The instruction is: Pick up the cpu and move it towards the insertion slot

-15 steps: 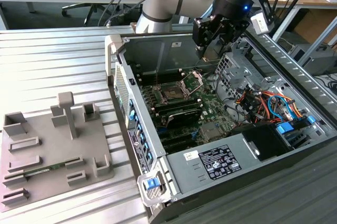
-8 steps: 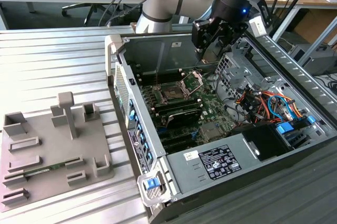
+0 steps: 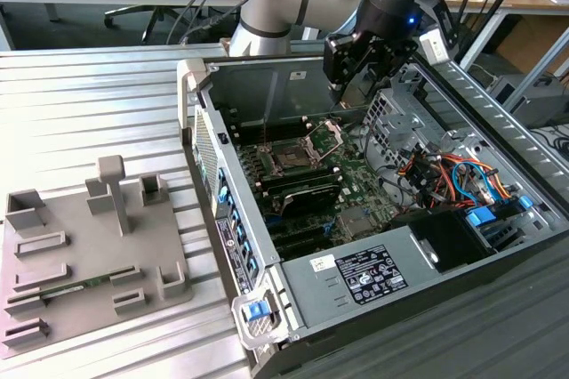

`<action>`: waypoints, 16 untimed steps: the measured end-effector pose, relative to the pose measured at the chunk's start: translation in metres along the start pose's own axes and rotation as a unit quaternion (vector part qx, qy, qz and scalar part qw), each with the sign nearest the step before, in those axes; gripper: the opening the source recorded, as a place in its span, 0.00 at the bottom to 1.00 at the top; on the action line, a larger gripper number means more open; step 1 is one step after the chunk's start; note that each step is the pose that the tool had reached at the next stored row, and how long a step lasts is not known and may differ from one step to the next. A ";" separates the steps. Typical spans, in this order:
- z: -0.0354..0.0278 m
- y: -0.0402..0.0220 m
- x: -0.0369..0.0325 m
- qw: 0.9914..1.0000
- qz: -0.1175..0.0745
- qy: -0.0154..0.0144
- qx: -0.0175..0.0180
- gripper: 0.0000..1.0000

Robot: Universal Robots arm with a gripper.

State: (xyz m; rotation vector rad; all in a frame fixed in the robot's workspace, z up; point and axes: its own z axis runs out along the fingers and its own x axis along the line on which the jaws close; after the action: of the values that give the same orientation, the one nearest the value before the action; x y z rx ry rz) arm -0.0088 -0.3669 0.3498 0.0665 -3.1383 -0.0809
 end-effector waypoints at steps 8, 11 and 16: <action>0.0026 -0.0001 0.0000 1.000 0.000 0.000 0.000 0.55; 0.0035 -0.0002 0.0000 1.000 0.000 0.000 0.000 0.55; 0.0052 -0.0003 0.0000 1.000 0.000 0.000 0.000 0.55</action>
State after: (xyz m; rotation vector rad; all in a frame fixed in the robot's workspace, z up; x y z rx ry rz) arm -0.0088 -0.3669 0.3446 0.0664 -3.1384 -0.0809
